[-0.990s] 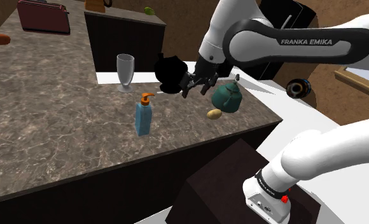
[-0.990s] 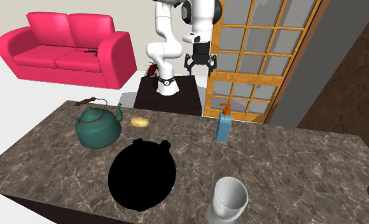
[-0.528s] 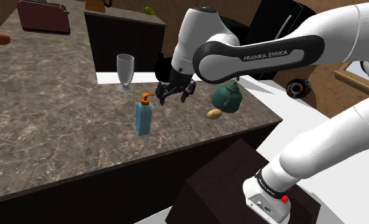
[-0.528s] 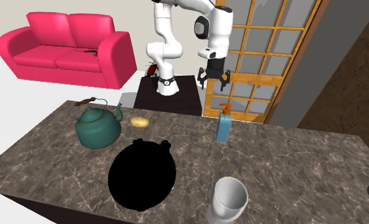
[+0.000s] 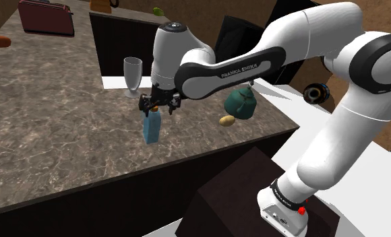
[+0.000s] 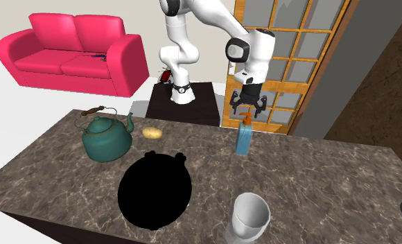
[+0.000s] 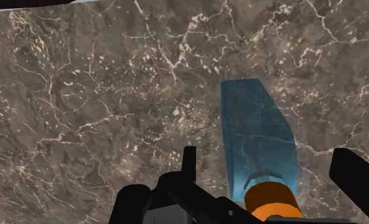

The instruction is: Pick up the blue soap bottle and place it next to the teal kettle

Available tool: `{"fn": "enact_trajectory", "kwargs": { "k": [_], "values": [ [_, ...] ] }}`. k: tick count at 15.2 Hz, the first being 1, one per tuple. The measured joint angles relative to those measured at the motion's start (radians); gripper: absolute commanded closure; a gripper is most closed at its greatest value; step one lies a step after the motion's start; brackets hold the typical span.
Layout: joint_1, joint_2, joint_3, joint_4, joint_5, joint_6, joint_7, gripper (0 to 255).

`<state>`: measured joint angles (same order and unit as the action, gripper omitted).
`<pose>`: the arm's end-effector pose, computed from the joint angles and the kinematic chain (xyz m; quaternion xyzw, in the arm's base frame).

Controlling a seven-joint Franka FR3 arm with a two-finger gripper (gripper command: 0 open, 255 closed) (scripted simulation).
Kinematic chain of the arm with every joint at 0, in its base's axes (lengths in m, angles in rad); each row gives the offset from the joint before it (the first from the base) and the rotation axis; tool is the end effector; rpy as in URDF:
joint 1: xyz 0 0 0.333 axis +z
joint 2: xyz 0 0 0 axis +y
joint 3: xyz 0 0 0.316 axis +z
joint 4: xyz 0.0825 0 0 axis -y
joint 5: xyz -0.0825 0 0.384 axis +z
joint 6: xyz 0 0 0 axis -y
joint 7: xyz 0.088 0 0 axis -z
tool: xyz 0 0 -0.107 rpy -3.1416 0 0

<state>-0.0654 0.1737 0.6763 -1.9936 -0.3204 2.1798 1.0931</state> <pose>0.4951 0.3182 0.3988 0.9840 -0.1567 0.0791 0.0304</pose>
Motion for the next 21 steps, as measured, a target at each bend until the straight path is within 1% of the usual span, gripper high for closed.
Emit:
{"fn": "enact_trajectory", "kwargs": {
  "k": [1,2,8,15,16,21],
  "values": [
    [0.016,0.040,-0.006,0.027,-0.034,-0.001,0.032,0],
    [0.021,0.056,-0.010,0.031,-0.050,0.005,0.045,0],
    [0.037,0.119,-0.034,0.024,-0.111,0.058,0.087,0],
    [0.038,0.129,-0.040,0.016,-0.121,0.073,0.093,0],
    [0.038,0.129,-0.040,0.016,-0.121,0.073,0.093,255],
    [0.038,0.129,-0.040,0.016,-0.121,0.074,0.093,255]
  ]
}}
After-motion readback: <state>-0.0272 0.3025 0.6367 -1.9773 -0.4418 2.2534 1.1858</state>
